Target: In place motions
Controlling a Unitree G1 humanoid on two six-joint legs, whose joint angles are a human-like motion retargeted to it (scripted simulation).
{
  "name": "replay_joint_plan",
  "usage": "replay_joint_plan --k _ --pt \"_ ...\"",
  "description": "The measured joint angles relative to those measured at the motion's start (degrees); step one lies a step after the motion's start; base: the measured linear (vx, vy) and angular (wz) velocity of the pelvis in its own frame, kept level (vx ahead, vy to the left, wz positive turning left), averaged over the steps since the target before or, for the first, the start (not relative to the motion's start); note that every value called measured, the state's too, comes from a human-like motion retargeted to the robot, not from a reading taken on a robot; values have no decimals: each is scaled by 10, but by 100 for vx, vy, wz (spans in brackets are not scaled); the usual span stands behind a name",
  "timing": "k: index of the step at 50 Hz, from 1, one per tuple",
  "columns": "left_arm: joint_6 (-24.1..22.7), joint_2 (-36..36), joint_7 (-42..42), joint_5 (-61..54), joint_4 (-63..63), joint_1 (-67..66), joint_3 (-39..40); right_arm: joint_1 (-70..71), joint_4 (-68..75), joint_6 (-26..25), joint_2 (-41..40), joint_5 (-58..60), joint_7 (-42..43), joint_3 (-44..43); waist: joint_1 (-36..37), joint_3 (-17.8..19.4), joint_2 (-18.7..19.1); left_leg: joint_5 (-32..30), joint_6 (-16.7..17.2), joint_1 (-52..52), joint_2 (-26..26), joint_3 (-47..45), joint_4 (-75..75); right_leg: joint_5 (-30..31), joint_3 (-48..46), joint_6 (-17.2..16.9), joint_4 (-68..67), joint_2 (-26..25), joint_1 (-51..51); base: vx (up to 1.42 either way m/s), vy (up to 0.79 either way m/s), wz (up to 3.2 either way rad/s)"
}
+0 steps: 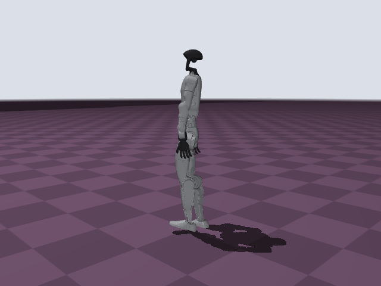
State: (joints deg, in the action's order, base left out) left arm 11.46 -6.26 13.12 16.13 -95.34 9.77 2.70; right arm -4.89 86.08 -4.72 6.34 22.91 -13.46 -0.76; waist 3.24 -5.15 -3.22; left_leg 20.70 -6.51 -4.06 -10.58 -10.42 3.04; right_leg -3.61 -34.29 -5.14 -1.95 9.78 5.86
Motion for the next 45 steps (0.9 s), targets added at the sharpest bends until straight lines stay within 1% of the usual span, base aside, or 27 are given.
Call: replay_joint_plan --k 5,9,13,17,21,23,25,27,32,37,45 --pt "0 0 -3 22 -7 25 -44 -6 -3 1 6 35 8 -5 41 -2 -22 -16 0 -14 -11 27 4 -13 -33 -4 -1 9 16 -5 -15 84" --pt "0 1 2 28 -7 44 -63 -9 -7 6 9 22 11 -14 69 3 -32 -24 4 -33 -12 44 19 -27 -51 -9 -6 14 23 -8 -17 61" --pt "0 -1 4 38 -4 62 -90 -15 -6 9 6 5 10 -20 80 12 -44 -38 2 -40 -22 71 23 -38 -73 -14 -7 14 41 -5 -20 106" --pt "0 0 5 50 -8 70 -114 -20 -1 6 4 10 15 -23 87 10 -57 -55 1 -45 -34 92 17 -47 -101 -20 -7 15 52 2 -12 109" --pt "0 1 2 53 -15 66 -116 -20 -4 6 1 19 16 -14 103 11 -61 -63 1 -45 -39 97 13 -50 -110 -22 -6 18 57 1 -5 39" --pt "-1 1 1 52 -19 65 -112 -15 -8 6 0 23 16 -12 92 11 -60 -63 1 -37 -44 117 7 -52 -128 -24 -6 17 60 0 0 79" --pt "-1 2 -3 49 -21 63 -108 -8 -14 9 -1 24 14 -12 56 8 -55 -66 -2 -13 -55 163 -13 -55 -172 -28 -4 12 68 -2 3 144" --pt "2 1 -6 47 -21 58 -101 -6 -17 12 -4 24 13 -9 47 7 -56 -71 -2 -5 -59 173 -22 -55 -181 -30 -3 14 71 -1 2 43" --pt "4 0 -9 45 -21 52 -81 -7 -20 14 -9 22 7 -5 57 4 -59 -75 -2 -15 -57 157 -21 -54 -167 -31 -2 18 67 1 1 -9" --pt "2 -1 -8 50 -21 54 -85 -12 -12 11 -9 22 5 -2 67 3 -61 -76 -1 -23 -54 148 -15 -55 -161 -30 -4 19 65 0 0 0" --pt "1 -2 -10 52 -19 55 -90 -20 -9 10 -8 23 6 -8 104 10 -73 -77 4 -41 -47 118 0 -57 -134 -28 -7 22 61 1 -2 -18"
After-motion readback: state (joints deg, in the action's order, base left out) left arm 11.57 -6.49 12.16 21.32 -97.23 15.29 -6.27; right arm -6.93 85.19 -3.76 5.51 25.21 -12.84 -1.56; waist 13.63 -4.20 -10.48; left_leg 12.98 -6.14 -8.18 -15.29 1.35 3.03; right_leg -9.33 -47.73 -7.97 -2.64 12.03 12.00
